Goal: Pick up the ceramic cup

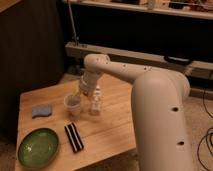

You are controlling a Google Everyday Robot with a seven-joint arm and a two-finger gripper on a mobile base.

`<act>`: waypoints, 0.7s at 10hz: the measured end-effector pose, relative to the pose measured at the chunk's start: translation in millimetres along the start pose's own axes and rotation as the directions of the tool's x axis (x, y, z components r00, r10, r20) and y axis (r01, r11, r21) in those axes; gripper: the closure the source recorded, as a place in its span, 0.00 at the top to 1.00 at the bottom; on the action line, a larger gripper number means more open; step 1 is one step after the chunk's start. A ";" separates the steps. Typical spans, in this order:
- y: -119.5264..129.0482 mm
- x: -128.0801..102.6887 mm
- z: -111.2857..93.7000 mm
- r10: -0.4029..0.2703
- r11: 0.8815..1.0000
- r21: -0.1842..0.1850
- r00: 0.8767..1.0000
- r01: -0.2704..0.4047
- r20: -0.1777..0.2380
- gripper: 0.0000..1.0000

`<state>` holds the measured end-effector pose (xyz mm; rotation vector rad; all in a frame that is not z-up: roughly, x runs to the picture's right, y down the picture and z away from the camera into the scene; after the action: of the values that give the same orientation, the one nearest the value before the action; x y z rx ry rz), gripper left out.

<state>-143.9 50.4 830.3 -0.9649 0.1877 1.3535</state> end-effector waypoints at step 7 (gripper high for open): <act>-11.6 1.1 23.2 0.024 0.999 0.024 0.999 -0.023 -0.030 0.16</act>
<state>-142.7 67.9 849.5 -0.9663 0.2384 1.3555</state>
